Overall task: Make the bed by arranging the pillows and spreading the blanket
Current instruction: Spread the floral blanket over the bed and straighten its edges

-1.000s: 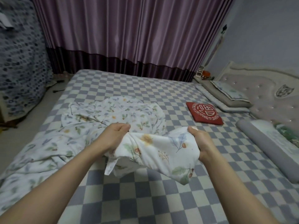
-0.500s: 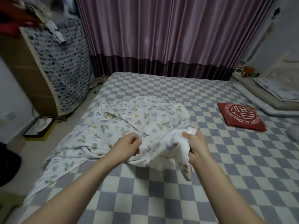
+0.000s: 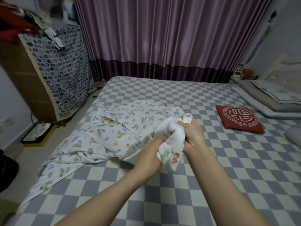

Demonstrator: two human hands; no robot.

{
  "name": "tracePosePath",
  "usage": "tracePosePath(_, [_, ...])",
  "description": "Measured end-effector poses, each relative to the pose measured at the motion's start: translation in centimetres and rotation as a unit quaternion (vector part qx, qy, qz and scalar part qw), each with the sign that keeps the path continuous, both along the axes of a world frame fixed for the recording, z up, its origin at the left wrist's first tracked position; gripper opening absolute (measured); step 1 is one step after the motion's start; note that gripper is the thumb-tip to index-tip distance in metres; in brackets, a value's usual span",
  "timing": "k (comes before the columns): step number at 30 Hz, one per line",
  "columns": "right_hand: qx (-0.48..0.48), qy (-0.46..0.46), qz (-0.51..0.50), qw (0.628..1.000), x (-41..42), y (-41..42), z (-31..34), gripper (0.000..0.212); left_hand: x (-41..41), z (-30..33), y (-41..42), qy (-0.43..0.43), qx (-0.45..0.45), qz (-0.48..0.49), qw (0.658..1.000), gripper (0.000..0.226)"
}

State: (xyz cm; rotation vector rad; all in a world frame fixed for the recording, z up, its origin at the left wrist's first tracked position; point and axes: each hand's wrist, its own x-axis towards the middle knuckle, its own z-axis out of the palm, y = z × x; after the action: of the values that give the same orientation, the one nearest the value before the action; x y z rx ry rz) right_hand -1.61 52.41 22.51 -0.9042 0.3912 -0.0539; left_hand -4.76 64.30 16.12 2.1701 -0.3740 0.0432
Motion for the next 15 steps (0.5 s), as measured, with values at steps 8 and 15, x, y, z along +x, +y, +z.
tracePosePath(8, [-0.128, 0.096, 0.065, 0.985, -2.3, -5.4, -0.5, 0.034, -1.8, 3.2, -0.2, 0.117, -0.037, -0.186, 0.975, 0.022])
tracePosePath(15, [-0.279, -0.019, 0.136, 0.95, -7.9, -9.5, 2.2, 0.02, 0.3, 8.7, -2.0, 0.174, -0.027, -0.32, 0.931, 0.036])
